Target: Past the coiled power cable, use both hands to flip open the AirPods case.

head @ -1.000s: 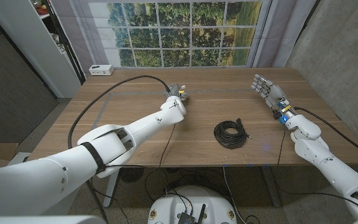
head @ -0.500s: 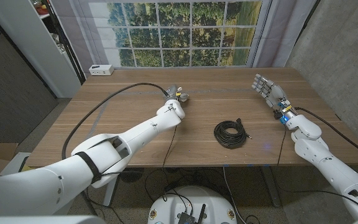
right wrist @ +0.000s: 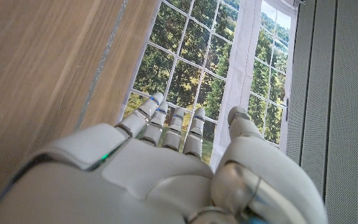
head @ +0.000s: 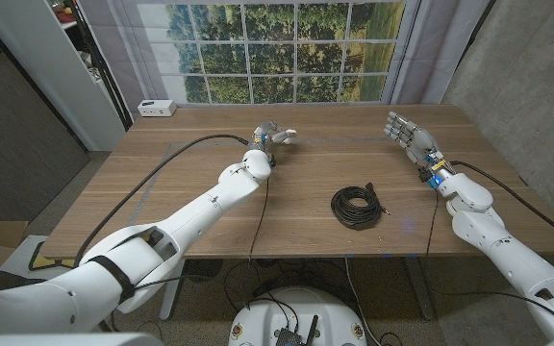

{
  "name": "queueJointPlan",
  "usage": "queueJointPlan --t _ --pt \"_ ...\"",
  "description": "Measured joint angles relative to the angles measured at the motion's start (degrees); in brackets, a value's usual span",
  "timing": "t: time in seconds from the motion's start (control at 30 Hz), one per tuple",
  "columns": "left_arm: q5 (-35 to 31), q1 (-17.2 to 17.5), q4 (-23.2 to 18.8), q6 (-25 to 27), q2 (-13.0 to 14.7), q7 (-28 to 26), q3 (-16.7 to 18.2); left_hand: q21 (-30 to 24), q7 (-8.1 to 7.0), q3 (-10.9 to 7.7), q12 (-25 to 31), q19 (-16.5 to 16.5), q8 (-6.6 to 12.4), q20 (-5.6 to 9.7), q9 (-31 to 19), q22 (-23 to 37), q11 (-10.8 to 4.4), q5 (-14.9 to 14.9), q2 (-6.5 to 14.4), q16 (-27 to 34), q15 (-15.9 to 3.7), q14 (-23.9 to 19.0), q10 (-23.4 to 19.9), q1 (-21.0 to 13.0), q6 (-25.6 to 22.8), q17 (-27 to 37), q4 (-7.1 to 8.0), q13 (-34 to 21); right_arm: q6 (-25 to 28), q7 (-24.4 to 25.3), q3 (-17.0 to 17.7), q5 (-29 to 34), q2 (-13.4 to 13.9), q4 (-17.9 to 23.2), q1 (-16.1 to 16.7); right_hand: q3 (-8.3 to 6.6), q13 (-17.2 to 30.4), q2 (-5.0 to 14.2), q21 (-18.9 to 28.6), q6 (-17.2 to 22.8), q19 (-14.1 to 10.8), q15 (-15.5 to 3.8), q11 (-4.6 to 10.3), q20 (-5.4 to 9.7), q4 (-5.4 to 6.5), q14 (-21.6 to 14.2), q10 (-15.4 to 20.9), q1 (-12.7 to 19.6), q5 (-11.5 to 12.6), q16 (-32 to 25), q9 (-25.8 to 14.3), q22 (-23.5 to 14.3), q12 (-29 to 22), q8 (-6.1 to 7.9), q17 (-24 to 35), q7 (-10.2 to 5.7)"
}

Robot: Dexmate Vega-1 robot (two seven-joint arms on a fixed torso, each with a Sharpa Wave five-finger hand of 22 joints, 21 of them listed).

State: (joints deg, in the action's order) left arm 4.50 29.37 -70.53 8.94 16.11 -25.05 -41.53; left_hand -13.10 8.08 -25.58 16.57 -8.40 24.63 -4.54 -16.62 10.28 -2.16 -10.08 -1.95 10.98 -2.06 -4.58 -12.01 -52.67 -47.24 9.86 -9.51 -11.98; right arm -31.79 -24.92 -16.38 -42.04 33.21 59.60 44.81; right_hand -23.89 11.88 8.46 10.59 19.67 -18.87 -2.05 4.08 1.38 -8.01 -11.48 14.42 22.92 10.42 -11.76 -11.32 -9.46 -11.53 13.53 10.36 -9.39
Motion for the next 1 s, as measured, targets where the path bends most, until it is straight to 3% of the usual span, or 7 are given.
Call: queueJointPlan --t 0.1,0.2,0.37,0.4,0.57,0.73,1.0 --pt "1.8 0.48 -0.13 -3.39 0.77 2.63 1.1 0.22 -0.09 0.0 0.0 0.19 0.0 -0.19 0.0 0.0 0.02 0.0 0.0 0.0 -0.11 0.11 0.16 0.0 0.1 0.0 0.0 0.0 -0.04 0.6 -0.65 1.35 0.39 0.57 -0.42 -0.46 0.0 -0.18 0.0 0.96 0.08 0.0 0.15 -0.08 -0.93 0.0 0.16 1.35 0.0 0.08 0.0 0.0 0.0 0.0 -0.24 -0.35" --pt "3.63 0.79 -0.14 -6.58 1.35 5.33 2.07 0.45 -0.09 0.17 -0.27 0.19 0.0 -0.19 0.0 0.0 0.02 0.01 0.0 -0.44 -0.07 0.54 0.16 0.0 0.1 0.0 0.15 0.0 -0.05 1.44 -1.28 2.89 0.84 1.37 -0.77 -0.85 0.0 -0.63 0.0 2.16 0.35 0.0 0.15 -0.35 -1.65 0.0 0.15 3.49 0.0 0.39 -0.27 0.0 0.0 0.0 -0.24 -2.6" --pt "6.68 0.79 -0.14 -10.74 1.35 9.54 2.07 0.45 -0.09 0.31 -0.26 0.19 0.01 -0.19 0.0 0.0 0.02 0.22 0.0 -0.44 -0.07 0.53 0.16 0.0 0.1 0.0 0.16 -0.01 -0.05 1.44 -2.27 2.89 1.31 2.31 -1.37 -1.01 0.0 -1.35 0.0 3.47 0.44 0.0 0.42 -0.87 -1.97 0.0 0.42 5.23 0.0 0.39 -0.28 0.0 0.0 0.0 -0.24 -0.57" --pt "7.85 0.92 1.55 -12.08 1.47 11.18 3.71 0.45 -0.09 0.4 -0.26 0.19 0.01 -0.19 0.0 0.0 0.02 0.22 0.0 -0.44 -0.07 0.53 0.16 0.0 0.1 0.01 0.08 -0.01 -0.28 3.1 -2.67 5.8 1.38 2.47 -1.66 -1.03 -0.01 -1.58 0.0 3.66 0.44 0.0 0.65 -0.87 -1.98 0.0 0.66 5.65 0.0 0.39 -0.28 0.0 0.0 0.0 -0.24 -0.38" --pt "10.72 0.39 4.13 -15.07 0.62 15.76 4.47 0.45 -0.09 0.72 -0.42 0.5 0.02 -0.5 0.0 0.0 0.02 0.23 -0.07 -0.44 0.09 0.74 0.16 -0.08 0.1 0.01 0.26 -0.01 -1.44 3.83 -4.01 8.55 1.42 2.27 -3.11 -1.89 -0.01 -2.44 0.0 3.45 0.83 -0.17 1.1 -1.27 -2.84 0.24 0.34 9.44 0.0 0.83 -0.12 0.0 0.0 0.0 -0.24 -1.49" --pt "14.69 -1.1 8.0 -18.39 -0.82 22.64 5.01 0.6 -0.09 0.72 -0.48 0.5 0.03 -0.49 0.0 0.0 0.02 0.44 0.21 -0.44 -0.01 1.02 0.16 -0.98 0.11 0.01 0.25 -0.01 -4.03 3.9 -6.11 12.4 0.82 -0.19 -6.31 -2.72 0.11 -4.15 0.0 1.14 1.83 -0.09 3.03 -1.35 -2.76 2.26 -2.84 16.48 0.0 0.83 -0.18 0.0 0.39 -1.45 -0.13 -3.29" --pt "18.03 -3.78 12.6 -20.53 -2.17 31.12 5.06 0.89 -0.09 1.27 -0.48 0.8 0.04 -0.8 0.0 -0.01 0.01 0.45 0.15 -0.44 0.21 1.23 0.16 -1.06 0.11 0.01 0.33 -0.01 -9.26 3.17 -9.24 17.84 -0.89 -5.88 -12.1 -2.93 0.53 -5.08 0.0 -2.57 3.05 -0.21 5.08 -1.14 -2.55 4.3 -6.33 23.38 -0.26 0.83 -0.28 -0.3 0.73 -2.33 0.19 -3.4"
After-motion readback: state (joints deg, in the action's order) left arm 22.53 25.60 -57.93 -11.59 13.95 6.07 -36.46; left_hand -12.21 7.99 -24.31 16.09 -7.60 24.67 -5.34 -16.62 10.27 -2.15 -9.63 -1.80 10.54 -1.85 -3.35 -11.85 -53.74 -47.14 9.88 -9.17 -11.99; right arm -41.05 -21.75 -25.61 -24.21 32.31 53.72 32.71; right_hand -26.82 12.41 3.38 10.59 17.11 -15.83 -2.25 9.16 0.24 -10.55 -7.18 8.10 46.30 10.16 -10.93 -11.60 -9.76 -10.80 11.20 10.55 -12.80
